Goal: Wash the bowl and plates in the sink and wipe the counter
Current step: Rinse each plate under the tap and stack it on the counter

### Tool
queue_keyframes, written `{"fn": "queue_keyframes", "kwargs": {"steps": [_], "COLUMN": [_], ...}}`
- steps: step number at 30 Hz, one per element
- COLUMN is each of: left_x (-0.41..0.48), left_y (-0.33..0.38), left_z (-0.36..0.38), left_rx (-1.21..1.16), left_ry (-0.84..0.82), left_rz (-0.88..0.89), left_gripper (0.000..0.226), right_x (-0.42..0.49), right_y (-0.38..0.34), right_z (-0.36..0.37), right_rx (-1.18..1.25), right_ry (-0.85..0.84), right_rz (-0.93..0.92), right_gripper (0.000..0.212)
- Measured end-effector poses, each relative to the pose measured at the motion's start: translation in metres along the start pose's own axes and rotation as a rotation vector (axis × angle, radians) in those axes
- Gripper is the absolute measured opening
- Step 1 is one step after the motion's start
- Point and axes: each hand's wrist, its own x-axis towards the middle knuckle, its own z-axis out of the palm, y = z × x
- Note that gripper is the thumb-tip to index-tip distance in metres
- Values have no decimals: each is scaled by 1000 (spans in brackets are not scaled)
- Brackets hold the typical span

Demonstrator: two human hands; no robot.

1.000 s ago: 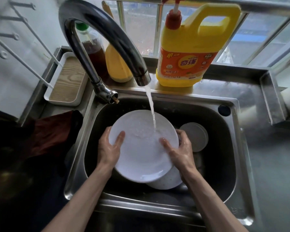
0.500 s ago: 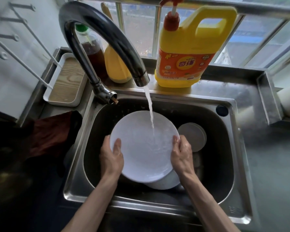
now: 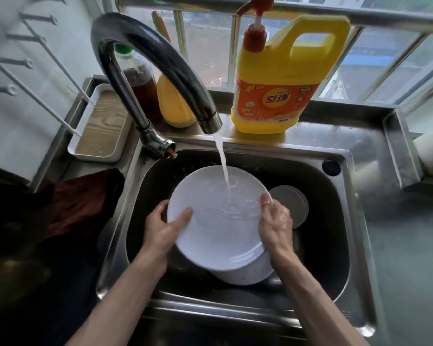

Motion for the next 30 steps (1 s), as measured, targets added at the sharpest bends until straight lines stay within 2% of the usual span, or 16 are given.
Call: {"fn": "queue_keyframes", "kwargs": {"steps": [3, 8, 9, 11, 14, 17, 19, 20, 23, 26, 30], "left_x": [-17, -7, -4, -1, 3, 5, 2, -1, -9, -11, -6], "left_y": [-16, -10, -7, -3, 0, -1, -4, -5, -7, -7, -2], "left_z": [13, 7, 4, -2, -10, -13, -9, -6, 6, 13, 12], "left_rx": [-155, 36, 54, 86, 137, 151, 139, 118, 35, 7, -25], "left_ry": [1, 74, 69, 16, -47, -59, -64, -60, -81, -148, -125], "left_rz": [-15, 136, 148, 158, 182, 203, 209, 202, 158, 132, 96], "left_gripper": [47, 27, 21, 14, 20, 21, 20, 20, 32, 45, 56], "right_x": [-6, -9, -9, -7, -1, 3, 1, -1, -9, -19, -38], "right_y": [5, 12, 11, 10, 5, -1, -5, -4, -5, -8, -10], "right_z": [3, -6, -6, -4, 0, 10, 22, 31, 57, 71, 69], "right_rx": [63, 153, 163, 108, -19, -249, -522, -619, -696, -762, -704], "right_ry": [-57, -156, -167, -171, -136, -98, -65, -87, -288, -399, -672], "right_rz": [44, 110, 117, 110, 53, -91, -280, -383, -496, -628, -815], "right_gripper": [42, 13, 14, 30, 43, 59, 70, 67, 61, 65, 59]}}
